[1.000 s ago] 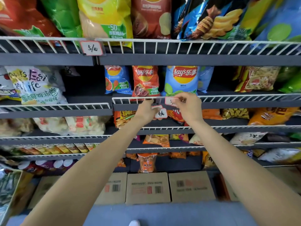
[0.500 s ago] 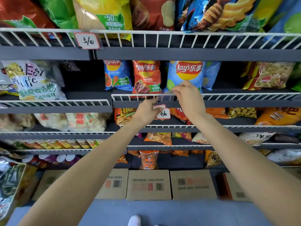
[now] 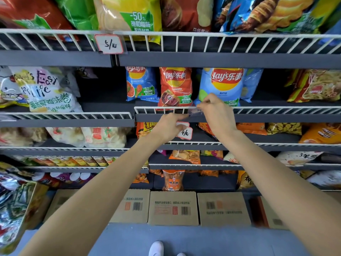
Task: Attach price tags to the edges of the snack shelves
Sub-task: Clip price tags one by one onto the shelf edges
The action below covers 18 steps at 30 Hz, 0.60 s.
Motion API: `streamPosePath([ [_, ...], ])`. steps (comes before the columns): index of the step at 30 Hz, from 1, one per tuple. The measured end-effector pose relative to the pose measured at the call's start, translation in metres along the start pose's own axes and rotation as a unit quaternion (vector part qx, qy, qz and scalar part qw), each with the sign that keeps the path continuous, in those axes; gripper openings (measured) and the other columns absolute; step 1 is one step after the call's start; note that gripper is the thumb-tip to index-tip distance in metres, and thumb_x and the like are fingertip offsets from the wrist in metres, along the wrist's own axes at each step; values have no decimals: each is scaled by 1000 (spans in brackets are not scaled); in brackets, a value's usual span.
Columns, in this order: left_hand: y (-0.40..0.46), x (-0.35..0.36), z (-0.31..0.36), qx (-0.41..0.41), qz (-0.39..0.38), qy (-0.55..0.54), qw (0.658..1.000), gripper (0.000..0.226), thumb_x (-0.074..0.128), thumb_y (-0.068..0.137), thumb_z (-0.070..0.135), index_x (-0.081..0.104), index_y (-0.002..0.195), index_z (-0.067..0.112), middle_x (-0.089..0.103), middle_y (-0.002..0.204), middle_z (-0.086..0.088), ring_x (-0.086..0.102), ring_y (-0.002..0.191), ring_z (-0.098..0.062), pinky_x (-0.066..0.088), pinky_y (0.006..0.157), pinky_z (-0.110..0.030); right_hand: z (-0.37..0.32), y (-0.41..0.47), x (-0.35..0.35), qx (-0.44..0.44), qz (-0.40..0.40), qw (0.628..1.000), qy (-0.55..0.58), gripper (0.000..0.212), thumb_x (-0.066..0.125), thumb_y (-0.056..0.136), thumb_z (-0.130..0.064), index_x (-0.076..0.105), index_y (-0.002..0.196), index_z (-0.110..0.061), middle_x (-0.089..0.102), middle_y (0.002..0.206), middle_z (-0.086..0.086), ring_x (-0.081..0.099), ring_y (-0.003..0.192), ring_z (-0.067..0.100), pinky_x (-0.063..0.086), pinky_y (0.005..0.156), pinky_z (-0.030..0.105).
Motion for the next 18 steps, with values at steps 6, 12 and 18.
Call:
streamPosePath([
  [6, 4, 0, -4, 4, -9, -9, 1000, 48, 52, 94, 16, 41, 141, 19, 44, 146, -4, 38, 136, -21, 29, 105, -23, -2, -2, 10, 21, 55, 998, -9, 14, 71, 75, -4, 64, 85, -12, 59, 72, 8, 57, 67, 31, 41, 43, 28],
  [12, 5, -2, -7, 16, -14, -9, 1000, 48, 51, 94, 14, 41, 141, 21, 43, 146, -5, 46, 129, -23, 34, 98, -21, 2, -11, 21, 55, 77, 994, 54, 14, 64, 83, -7, 68, 96, -11, 59, 98, 9, 57, 88, 26, 37, 51, 28],
  [18, 6, -3, -11, 25, -18, -12, 999, 49, 51, 94, 15, 40, 141, 23, 42, 147, -6, 54, 120, -23, 38, 87, -19, 2, -10, 22, 62, 64, 996, 21, 24, 69, 74, 2, 69, 94, -11, 63, 91, 8, 63, 72, 31, 41, 49, 28],
])
Point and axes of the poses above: each hand's wrist, its own y-axis towards the middle knuckle, its own x-axis out of the palm, z = x × y, the point moved 2 cm from there along y, towards the middle knuckle
